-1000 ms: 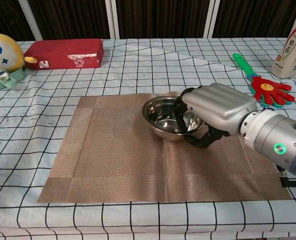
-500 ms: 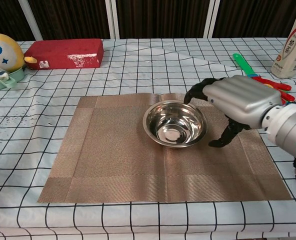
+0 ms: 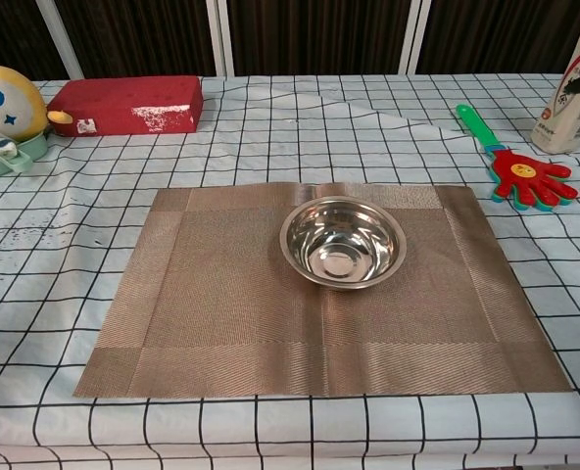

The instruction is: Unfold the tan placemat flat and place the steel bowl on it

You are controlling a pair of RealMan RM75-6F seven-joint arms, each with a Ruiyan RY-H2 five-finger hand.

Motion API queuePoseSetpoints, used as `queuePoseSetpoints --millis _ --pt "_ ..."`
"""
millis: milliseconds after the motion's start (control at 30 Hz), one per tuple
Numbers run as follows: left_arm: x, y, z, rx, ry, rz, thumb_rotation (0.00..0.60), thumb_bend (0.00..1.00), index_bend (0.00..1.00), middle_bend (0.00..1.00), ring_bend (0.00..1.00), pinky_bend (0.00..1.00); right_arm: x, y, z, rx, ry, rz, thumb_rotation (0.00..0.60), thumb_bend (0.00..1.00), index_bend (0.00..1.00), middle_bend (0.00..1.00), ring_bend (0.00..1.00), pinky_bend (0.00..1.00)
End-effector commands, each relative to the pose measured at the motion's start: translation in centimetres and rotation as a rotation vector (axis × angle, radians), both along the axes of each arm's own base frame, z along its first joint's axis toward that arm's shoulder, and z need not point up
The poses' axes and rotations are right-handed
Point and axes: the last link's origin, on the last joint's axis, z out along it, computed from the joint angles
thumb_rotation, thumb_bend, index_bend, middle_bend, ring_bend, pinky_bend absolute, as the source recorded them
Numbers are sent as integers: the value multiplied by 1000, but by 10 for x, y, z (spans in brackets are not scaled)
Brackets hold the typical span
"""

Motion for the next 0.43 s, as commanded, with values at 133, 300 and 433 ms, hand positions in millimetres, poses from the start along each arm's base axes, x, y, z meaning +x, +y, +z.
queuePoseSetpoints --millis 133,300,433 --pt "-2 -4 -1 -1 71 9 600 25 0 0 0 0 -43 17 59 -158 -47 -103 600 54 0 0 25 175" --pt "-1 -9 1 18 135 31 600 22 0 0 0 0 -70 33 79 -193 -85 -163 600 42 0 0 15 175" --pt "-19 -19 8 43 233 107 600 22 0 0 0 0 -86 40 86 -239 -130 -169 600 41 0 0 15 175"
